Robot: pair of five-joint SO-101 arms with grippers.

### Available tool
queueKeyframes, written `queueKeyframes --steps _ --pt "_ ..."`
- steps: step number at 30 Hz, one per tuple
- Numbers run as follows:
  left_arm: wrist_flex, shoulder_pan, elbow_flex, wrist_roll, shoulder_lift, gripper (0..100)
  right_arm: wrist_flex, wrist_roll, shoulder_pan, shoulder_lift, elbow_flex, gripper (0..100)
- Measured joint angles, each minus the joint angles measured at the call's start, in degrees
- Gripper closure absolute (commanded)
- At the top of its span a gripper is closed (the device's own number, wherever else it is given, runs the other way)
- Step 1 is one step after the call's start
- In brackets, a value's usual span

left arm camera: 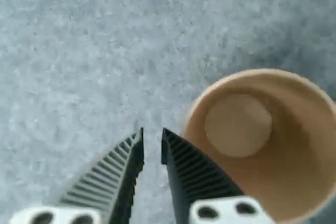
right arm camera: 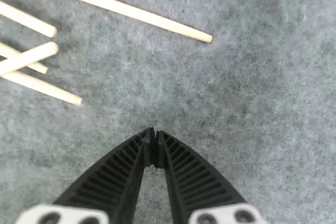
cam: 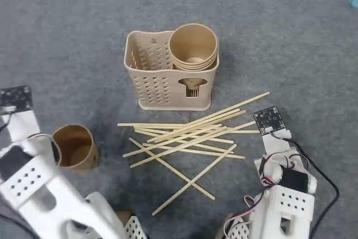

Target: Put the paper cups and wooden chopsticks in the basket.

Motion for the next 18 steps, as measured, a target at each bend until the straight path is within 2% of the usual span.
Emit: queueKeyframes --steps 8,13,18 --pt "-0.79 0.97 -0.26 0.00 0.09 94 0.00 0.00 0.09 0.00 0.00 99.1" --pt "4.13 -2.81 -8.26 0.35 0.35 94 0.00 0.00 0.09 0.00 0.00 99.1" --pt "8.62 -3.08 -10.20 0.09 0.35 94 0.00 0.00 0.09 0.00 0.00 99.1"
